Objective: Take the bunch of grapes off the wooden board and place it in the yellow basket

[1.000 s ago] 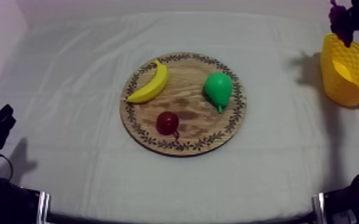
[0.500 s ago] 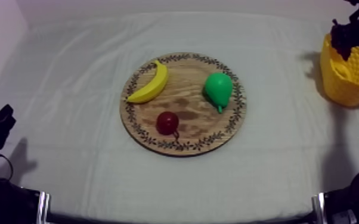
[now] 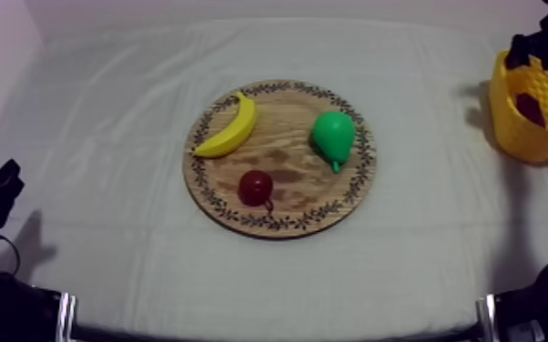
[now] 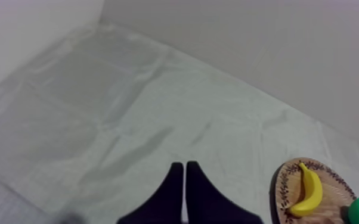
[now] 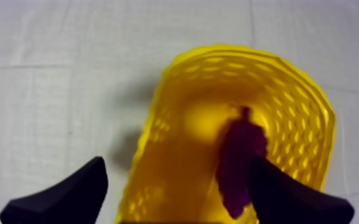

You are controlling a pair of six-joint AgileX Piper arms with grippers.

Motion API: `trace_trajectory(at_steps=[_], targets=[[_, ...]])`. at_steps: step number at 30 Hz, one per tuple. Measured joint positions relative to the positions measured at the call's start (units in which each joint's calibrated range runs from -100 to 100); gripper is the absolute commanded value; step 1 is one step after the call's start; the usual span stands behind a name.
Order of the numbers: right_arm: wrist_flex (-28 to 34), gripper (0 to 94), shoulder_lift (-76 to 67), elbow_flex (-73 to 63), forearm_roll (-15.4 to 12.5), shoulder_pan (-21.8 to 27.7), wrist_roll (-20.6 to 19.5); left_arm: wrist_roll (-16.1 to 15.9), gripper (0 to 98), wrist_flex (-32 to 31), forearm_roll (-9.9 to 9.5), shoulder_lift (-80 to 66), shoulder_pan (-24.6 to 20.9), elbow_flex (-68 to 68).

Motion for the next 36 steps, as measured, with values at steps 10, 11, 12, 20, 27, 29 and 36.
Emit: trace_trajectory(at_steps=[10, 11, 12, 20, 27, 29, 36], targets=[[3.6, 58.6, -15.5, 6.5, -2.0, -2.4, 0.4, 0.0, 0.1, 0.0, 0.0, 0.0, 0.0, 0.0], [3.6, 57.2, -17.4, 7.4, -2.0, -2.7, 0.4, 0.0, 0.1, 0.0, 0.0, 0.0, 0.0, 0.0], [3.5, 56.2, -19.2, 8.5, -2.0, -3.2, 0.0, 0.0, 0.1, 0.0, 0.0, 0.0, 0.0, 0.0], [0.5, 47.3, -33.2, 17.9, -0.2, -7.5, -2.9, 0.0, 0.1, 0.0, 0.0, 0.0, 0.0, 0.0], [-3.9, 37.4, -46.4, 29.4, 1.8, -12.8, -6.1, 0.0, 0.1, 0.0, 0.0, 0.0, 0.0, 0.0], [-6.3, 32.7, -51.6, 33.9, 3.0, -14.5, -7.2, 0.0, 0.1, 0.0, 0.0, 0.0, 0.0, 0.0], [-9.1, 19.0, -74.2, 50.6, 6.1, -21.6, -10.3, 0.0, 0.1, 0.0, 0.0, 0.0, 0.0, 0.0]])
